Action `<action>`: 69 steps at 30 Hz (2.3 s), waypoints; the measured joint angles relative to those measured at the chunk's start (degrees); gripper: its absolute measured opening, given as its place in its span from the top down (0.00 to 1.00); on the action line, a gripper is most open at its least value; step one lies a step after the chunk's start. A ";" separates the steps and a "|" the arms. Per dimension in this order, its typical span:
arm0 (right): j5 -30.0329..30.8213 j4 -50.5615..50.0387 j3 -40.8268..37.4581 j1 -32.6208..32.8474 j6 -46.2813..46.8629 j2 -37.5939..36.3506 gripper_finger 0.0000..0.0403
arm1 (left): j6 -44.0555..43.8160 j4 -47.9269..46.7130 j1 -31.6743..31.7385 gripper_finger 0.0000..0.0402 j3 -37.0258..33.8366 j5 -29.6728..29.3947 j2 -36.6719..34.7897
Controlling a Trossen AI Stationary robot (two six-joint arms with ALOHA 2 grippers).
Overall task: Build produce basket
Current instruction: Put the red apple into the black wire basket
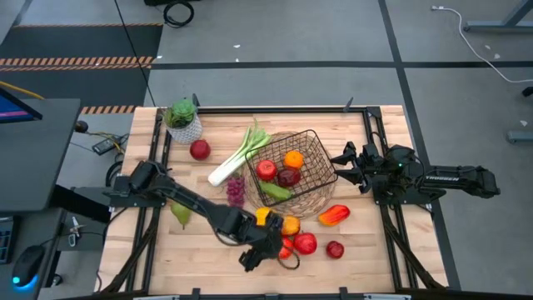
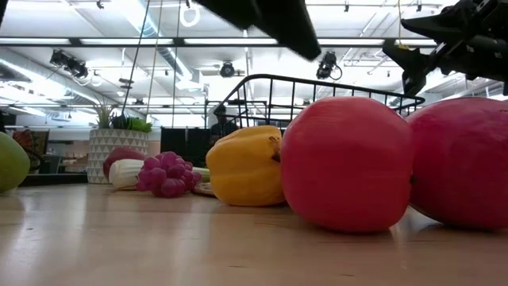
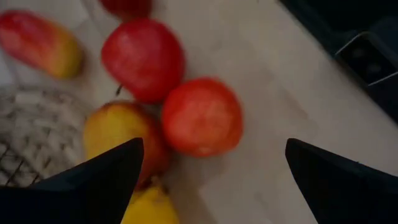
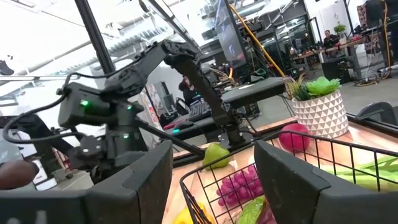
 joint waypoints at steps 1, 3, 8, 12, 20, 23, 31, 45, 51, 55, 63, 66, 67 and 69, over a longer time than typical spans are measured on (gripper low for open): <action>0.02 0.00 0.01 -0.01 0.00 0.00 0.43 | 0.00 1.56 -0.47 0.00 0.06 -0.33 0.46; 0.00 0.10 0.00 0.01 0.00 -0.01 0.43 | -0.04 2.56 -1.59 0.00 0.04 -1.42 1.02; 0.05 0.36 0.01 0.01 0.00 0.15 0.43 | -1.94 7.36 -3.96 0.00 0.04 -6.84 4.27; 0.00 0.27 -0.01 -0.01 0.00 0.35 0.43 | 1.32 11.44 -4.72 0.00 0.04 -9.37 7.05; 0.04 0.35 -0.01 0.01 0.00 0.37 0.43 | 3.66 14.47 -4.04 0.00 0.09 -13.49 8.43; 0.04 0.39 0.01 -0.01 0.00 0.37 0.43 | 3.66 14.26 -3.69 0.00 0.04 -13.65 8.45; 0.02 0.51 -0.01 -0.01 0.00 0.37 0.43 | 2.65 11.48 -3.46 0.00 0.04 -10.27 12.71; 0.02 0.43 0.00 -0.01 0.00 0.37 0.43 | -1.92 11.75 -3.82 0.03 0.04 -11.28 13.83; 0.02 0.42 0.01 -0.01 0.00 0.37 0.43 | -1.94 10.64 -4.49 0.14 1.65 -12.95 13.83; 0.02 0.42 0.01 -0.01 0.00 0.37 0.43 | -1.63 4.24 -4.87 0.15 5.84 -14.94 13.80; 0.02 0.42 0.01 -0.01 0.00 0.37 0.43 | 3.07 -13.62 -4.82 0.13 20.01 -25.45 13.63; 0.02 0.42 -0.01 -0.01 -0.02 0.37 0.43 | 7.56 -17.47 -4.85 0.13 23.51 -29.82 13.61; 0.02 0.42 0.01 -0.01 0.00 0.37 0.43 | 9.06 -18.62 -5.00 0.13 24.65 -31.01 13.63; 0.02 0.42 0.00 -0.01 -0.01 0.37 0.43 | 12.23 -18.80 -5.36 0.13 26.38 -33.64 13.61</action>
